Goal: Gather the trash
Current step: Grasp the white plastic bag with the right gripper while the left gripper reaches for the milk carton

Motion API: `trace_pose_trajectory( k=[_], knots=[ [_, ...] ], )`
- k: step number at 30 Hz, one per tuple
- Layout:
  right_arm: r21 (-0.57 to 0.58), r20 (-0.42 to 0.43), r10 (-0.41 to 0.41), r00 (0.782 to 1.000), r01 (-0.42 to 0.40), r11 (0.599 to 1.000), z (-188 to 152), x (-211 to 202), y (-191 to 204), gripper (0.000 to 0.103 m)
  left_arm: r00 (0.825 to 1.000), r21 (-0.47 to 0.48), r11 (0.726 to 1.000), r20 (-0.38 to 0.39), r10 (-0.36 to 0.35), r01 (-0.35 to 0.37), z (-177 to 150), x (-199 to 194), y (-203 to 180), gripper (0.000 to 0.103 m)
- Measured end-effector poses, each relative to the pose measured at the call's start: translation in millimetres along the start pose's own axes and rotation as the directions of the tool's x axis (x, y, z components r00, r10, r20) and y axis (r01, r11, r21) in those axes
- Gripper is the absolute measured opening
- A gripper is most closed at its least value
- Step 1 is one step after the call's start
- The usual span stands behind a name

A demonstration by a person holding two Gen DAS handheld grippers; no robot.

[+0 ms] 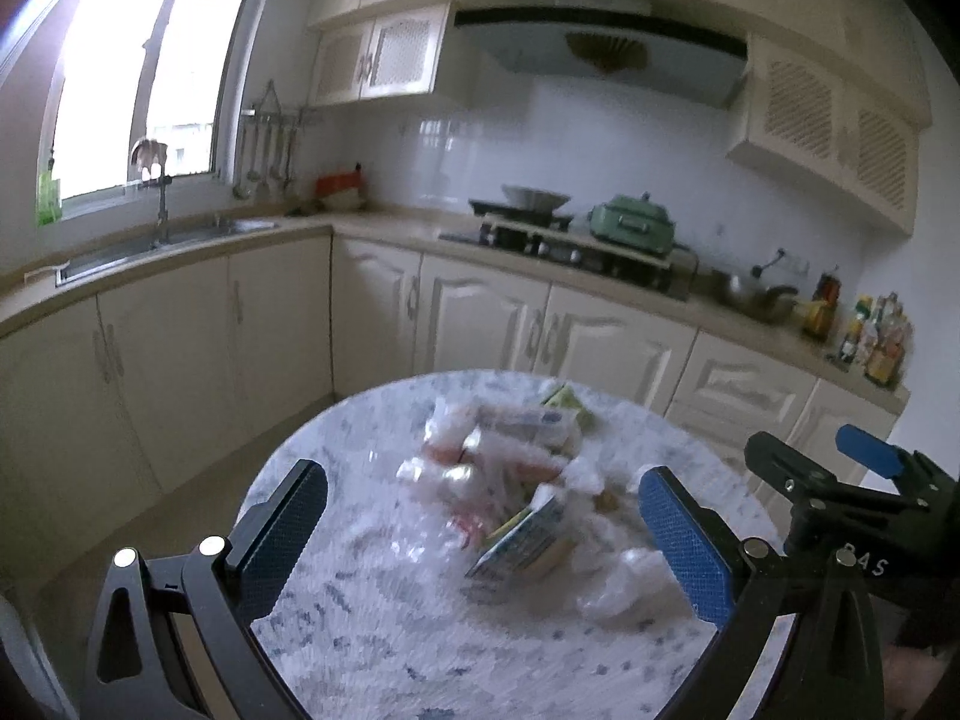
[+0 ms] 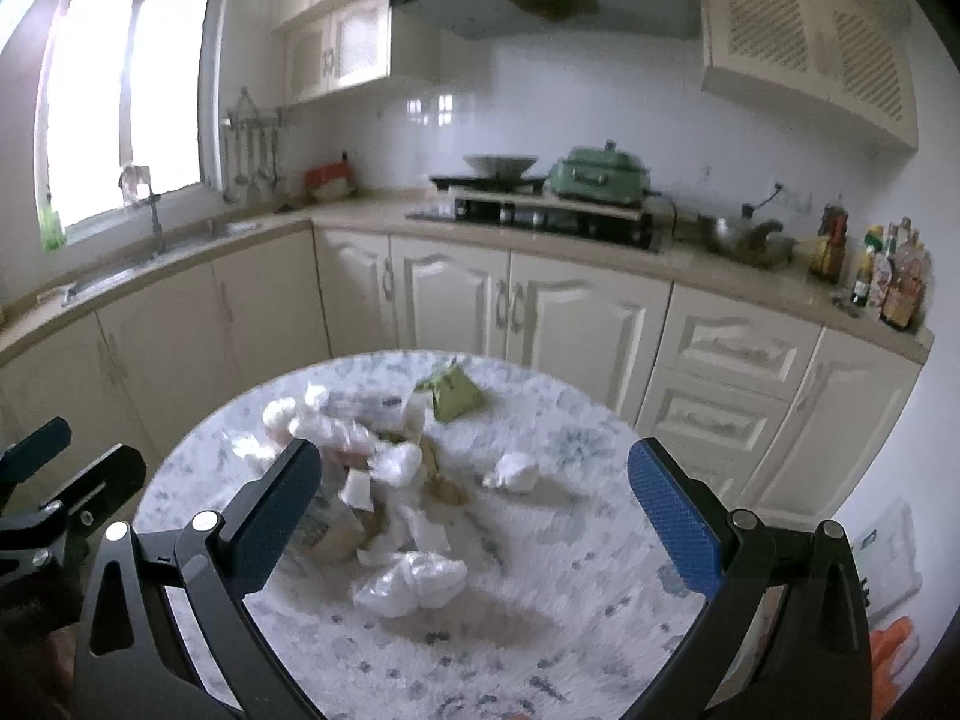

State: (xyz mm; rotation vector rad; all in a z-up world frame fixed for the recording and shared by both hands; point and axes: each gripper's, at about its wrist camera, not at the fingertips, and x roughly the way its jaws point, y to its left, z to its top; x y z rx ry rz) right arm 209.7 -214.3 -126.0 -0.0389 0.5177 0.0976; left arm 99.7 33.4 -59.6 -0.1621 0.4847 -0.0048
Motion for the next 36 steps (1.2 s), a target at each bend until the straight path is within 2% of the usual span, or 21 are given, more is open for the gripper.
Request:
trace_pose_trajectory(
  k=[5,12,20,24,26,28,31,36],
  knots=[
    [-0.014,-0.088,0.021,0.996,-0.022,1.0,-19,31,3,0.103,0.997,0.006,1.0,-0.069,0.026,-0.026,-5,24,1,0.102],
    [-0.007,-0.248,0.062,0.967,-0.066,0.998,-53,79,8,0.103,0.986,0.014,0.999,-0.161,0.05,-0.049,-19,59,8,0.102],
    [-0.007,-0.331,0.09,0.939,-0.097,0.995,-75,113,15,0.098,0.972,0.02,0.998,-0.228,0.055,-0.051,-29,92,12,0.102],
    [-0.011,-0.353,0.113,0.929,-0.125,0.992,-80,124,20,0.088,0.969,0.019,0.998,-0.241,0.058,-0.055,-32,106,13,0.102],
    [-0.002,-0.358,0.141,0.923,-0.152,0.988,-81,128,21,0.078,0.967,0.016,0.998,-0.247,0.062,-0.059,-33,110,14,0.102],
    [0.015,-0.356,0.176,0.918,-0.183,0.983,-82,129,19,0.06,0.966,0.014,0.998,-0.252,0.064,-0.062,-34,113,14,0.102],
    [0.013,-0.34,0.192,0.921,-0.2,0.98,-82,127,16,0.055,0.965,0.02,0.998,-0.254,0.062,-0.059,-33,117,10,0.102],
    [0.056,-0.317,0.199,0.927,-0.191,0.98,-84,122,-8,0.053,0.96,0.046,0.998,-0.275,0.058,-0.047,-37,127,-6,0.102]
  ],
)
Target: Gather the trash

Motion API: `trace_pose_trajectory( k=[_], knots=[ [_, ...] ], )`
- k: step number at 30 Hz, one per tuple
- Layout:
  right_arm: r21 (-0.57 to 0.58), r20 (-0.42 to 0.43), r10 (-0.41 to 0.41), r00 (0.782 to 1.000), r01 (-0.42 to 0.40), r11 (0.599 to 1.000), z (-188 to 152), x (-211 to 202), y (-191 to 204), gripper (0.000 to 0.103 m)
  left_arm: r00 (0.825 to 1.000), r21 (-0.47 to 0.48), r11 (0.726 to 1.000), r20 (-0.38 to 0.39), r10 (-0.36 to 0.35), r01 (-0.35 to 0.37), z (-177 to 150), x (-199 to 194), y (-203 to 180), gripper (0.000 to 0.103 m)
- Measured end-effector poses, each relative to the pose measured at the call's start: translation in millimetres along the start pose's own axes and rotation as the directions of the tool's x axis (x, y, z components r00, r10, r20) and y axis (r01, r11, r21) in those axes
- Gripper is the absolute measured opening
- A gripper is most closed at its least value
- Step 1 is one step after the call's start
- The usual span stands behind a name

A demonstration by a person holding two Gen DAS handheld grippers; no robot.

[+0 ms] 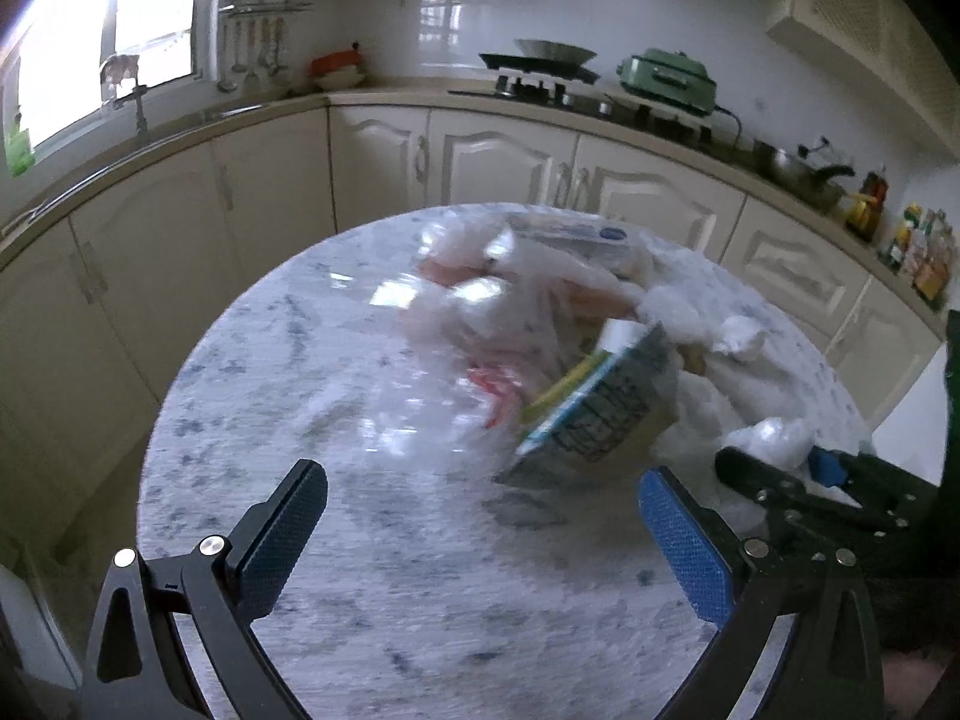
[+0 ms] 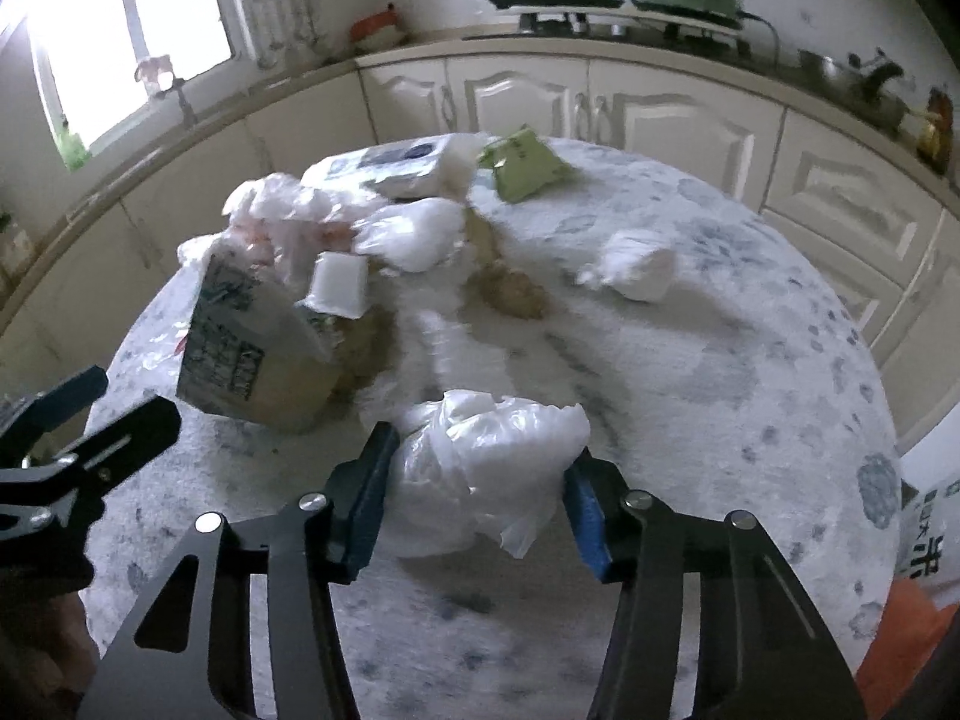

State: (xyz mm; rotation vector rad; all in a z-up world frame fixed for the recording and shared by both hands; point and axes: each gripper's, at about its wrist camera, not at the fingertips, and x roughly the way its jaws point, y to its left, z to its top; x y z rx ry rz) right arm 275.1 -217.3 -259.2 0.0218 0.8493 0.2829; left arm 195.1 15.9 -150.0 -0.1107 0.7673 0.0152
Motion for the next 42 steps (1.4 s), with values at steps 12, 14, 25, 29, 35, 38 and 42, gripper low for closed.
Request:
trace_pose_trajectory(
  k=[12,14,25,29,35,38,42],
  knots=[
    [0.045,0.0,0.02,1.0,-0.02,0.999,-2,-7,-27,0.053,0.998,-0.088,0.996,-0.048,-0.031,0.027,21,42,-19,0.102],
    [0.044,0.0,0.021,1.0,-0.021,0.999,-2,-8,-28,0.053,0.998,-0.122,0.992,-0.046,-0.039,0.033,23,51,-17,0.102],
    [0.04,-0.002,0.018,1.0,-0.018,0.999,-6,-11,-26,0.053,0.989,-0.138,0.982,-0.064,-0.136,0.126,13,66,5,0.06],
    [0.045,-0.003,0.017,1.0,-0.017,0.999,-9,-14,-27,0.053,0.987,-0.13,0.982,-0.069,-0.145,0.135,1,50,14,0.084],
    [0.05,-0.001,0.013,1.0,-0.013,0.999,-14,-17,-28,0.053,0.989,-0.1,0.99,-0.1,-0.105,0.095,-21,22,20,0.102],
    [0.049,-0.001,0.015,1.0,-0.015,0.999,-14,-17,-28,0.053,0.991,-0.034,0.996,-0.108,-0.082,0.079,-21,16,5,0.102],
    [0.044,0.002,0.016,1.0,-0.016,0.999,-16,-22,-26,0.053,0.991,0.055,0.997,-0.126,-0.051,0.058,-21,17,-17,0.086]
  ],
)
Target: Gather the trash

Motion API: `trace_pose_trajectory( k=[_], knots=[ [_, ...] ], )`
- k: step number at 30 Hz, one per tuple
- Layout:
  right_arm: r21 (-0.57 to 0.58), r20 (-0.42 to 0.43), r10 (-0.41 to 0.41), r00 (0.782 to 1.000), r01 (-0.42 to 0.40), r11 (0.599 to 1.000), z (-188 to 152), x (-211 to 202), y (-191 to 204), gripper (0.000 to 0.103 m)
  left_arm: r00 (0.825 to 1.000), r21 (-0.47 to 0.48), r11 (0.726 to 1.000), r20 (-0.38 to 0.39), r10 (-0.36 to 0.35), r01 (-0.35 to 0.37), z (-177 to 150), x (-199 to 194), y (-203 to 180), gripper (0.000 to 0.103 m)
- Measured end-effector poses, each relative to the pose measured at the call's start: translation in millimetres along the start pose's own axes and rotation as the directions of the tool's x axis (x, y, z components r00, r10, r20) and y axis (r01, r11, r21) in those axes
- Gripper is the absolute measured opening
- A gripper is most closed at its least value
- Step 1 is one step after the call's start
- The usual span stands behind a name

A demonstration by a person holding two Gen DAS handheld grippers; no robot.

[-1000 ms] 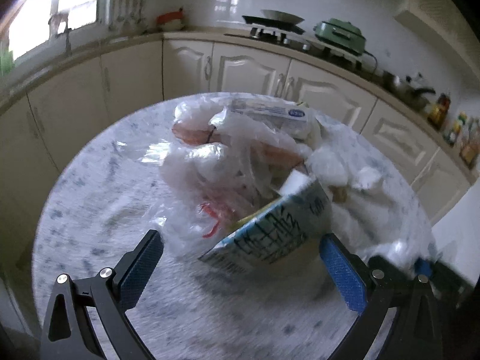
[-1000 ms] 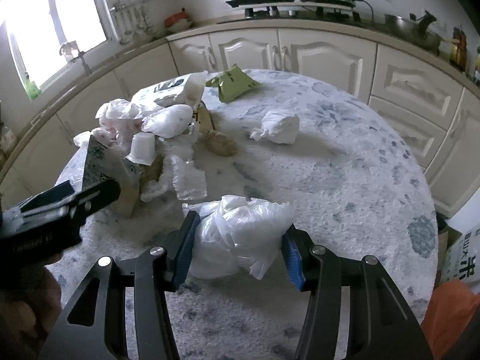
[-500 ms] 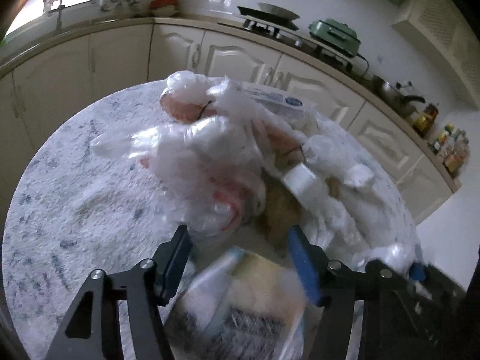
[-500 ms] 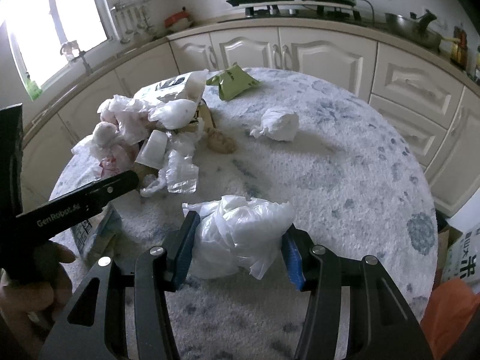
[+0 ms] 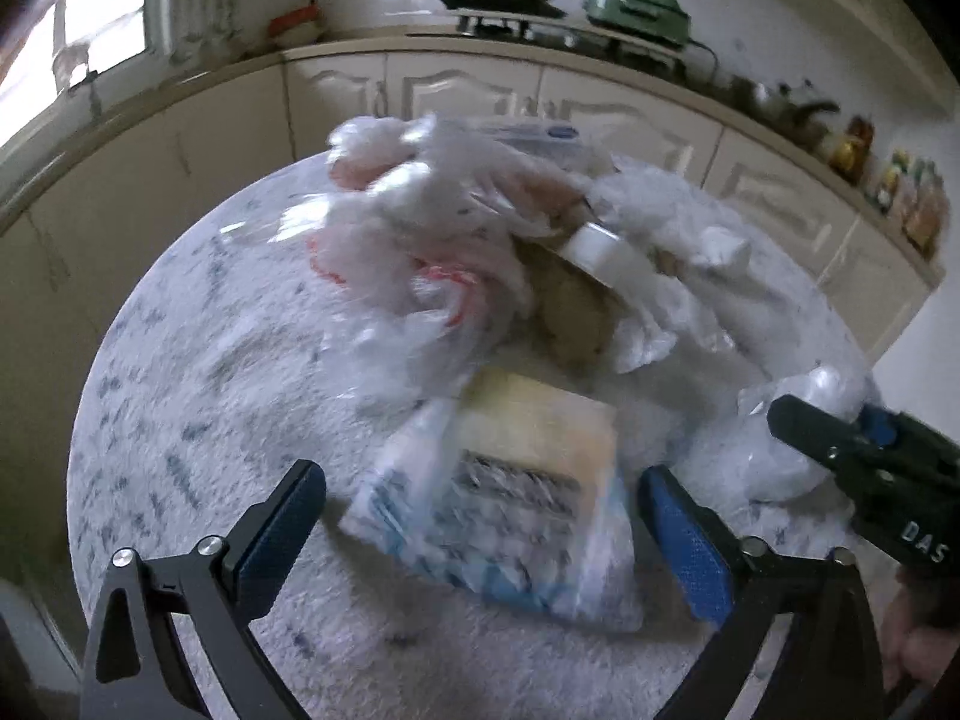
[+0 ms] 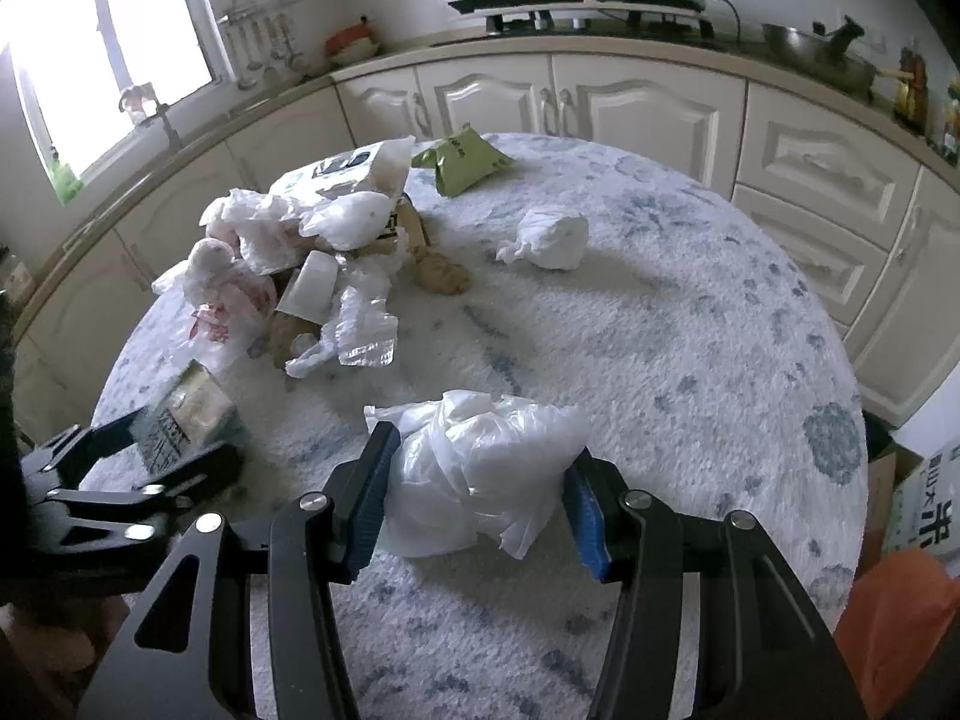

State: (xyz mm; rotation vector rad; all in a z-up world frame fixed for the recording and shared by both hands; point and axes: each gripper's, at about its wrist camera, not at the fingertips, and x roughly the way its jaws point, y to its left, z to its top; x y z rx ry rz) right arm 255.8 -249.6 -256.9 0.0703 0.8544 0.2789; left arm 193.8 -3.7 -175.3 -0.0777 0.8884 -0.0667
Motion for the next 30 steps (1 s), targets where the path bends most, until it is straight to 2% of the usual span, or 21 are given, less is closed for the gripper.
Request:
trace_pose_trajectory(
  k=[2,5,10,16,23,30],
  knots=[
    [0.001,0.005,0.0,1.0,0.0,1.0,-1,-3,0,0.053,1.0,0.022,1.0,0.005,-0.011,0.011,-1,-2,-6,0.08],
    [0.01,0.015,0.002,1.0,-0.002,1.0,-3,-8,-3,0.053,0.999,0.028,0.998,0.013,-0.05,0.05,-7,-11,-7,0.077],
    [0.03,0.028,0.018,0.999,-0.018,0.999,-5,-16,-11,0.053,0.998,0.024,0.998,0.019,-0.065,0.065,-11,-16,3,0.077],
    [0.045,0.071,0.04,0.997,-0.044,0.998,-4,-32,-22,0.053,0.996,0.011,0.998,0.052,-0.07,0.069,-13,-41,4,0.077],
    [0.056,0.133,0.058,0.989,-0.066,0.996,-4,-54,-33,0.053,0.985,0.066,0.995,0.154,-0.08,0.07,0,-78,-28,0.077],
    [0.079,0.214,0.037,0.976,-0.056,0.995,-1,-86,-61,0.053,0.967,0.148,0.984,0.216,-0.133,0.102,12,-102,-77,0.077]
  ],
)
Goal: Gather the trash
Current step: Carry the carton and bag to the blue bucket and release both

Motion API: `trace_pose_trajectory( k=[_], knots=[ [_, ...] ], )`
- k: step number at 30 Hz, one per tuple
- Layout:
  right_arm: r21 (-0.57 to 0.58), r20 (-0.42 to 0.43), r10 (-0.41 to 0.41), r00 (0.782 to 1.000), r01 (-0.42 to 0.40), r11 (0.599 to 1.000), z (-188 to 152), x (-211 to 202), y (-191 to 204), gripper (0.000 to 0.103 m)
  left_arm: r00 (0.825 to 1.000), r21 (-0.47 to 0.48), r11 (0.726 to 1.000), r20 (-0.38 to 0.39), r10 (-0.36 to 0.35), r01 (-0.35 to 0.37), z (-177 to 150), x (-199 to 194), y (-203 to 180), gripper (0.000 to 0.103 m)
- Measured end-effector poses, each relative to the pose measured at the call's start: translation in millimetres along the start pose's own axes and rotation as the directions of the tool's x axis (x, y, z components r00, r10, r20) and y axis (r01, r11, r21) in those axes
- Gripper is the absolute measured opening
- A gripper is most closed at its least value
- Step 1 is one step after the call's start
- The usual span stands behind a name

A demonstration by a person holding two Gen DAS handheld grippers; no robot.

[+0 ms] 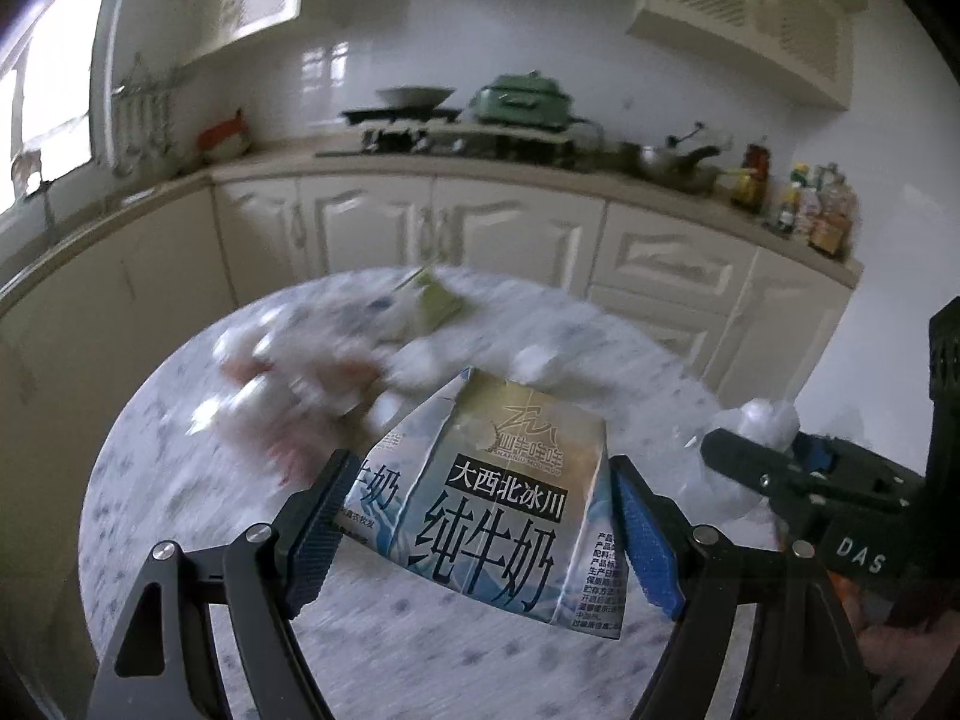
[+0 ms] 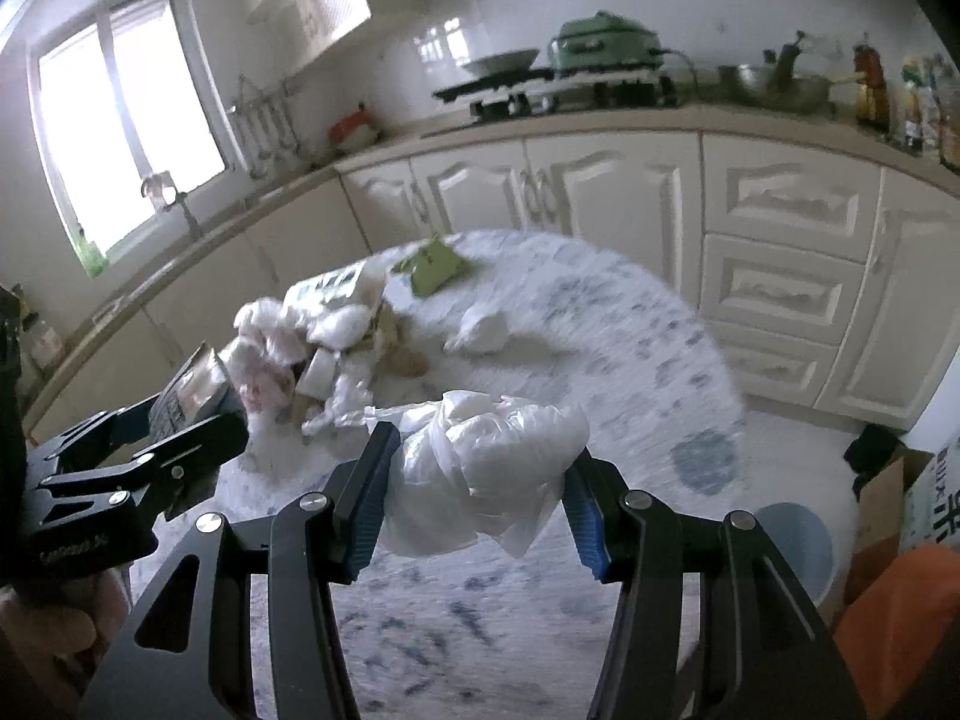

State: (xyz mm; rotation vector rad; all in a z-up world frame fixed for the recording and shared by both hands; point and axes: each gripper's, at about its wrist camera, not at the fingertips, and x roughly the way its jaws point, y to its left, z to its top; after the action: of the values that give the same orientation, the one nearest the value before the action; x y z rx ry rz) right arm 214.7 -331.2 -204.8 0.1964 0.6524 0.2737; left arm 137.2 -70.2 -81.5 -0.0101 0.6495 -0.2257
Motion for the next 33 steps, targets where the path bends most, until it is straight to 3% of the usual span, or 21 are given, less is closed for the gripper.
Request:
trace_pose_trajectory(
  k=[10,15,20,28,33],
  knots=[
    [0.077,0.115,-0.127,0.985,0.118,0.99,20,-54,-75,0.053,0.99,0.113,0.984,0.008,-0.139,0.137,29,27,-77,0.077],
    [0.162,0.129,-0.236,0.963,0.214,0.963,22,-78,-138,0.053,0.973,0.183,0.955,-0.056,-0.226,0.232,48,67,-126,0.077],
    [0.276,0.069,-0.331,0.941,0.3,0.913,9,-83,-215,0.053,0.946,0.235,0.92,-0.16,-0.282,0.314,60,127,-183,0.077],
    [0.41,-0.069,-0.369,0.927,0.364,0.836,-34,-47,-314,0.053,0.903,0.316,0.875,-0.347,-0.254,0.367,80,253,-264,0.077],
    [0.484,-0.154,-0.345,0.926,0.376,0.79,-65,-16,-369,0.053,0.859,0.343,0.86,-0.476,-0.187,0.377,72,336,-321,0.077]
  ],
)
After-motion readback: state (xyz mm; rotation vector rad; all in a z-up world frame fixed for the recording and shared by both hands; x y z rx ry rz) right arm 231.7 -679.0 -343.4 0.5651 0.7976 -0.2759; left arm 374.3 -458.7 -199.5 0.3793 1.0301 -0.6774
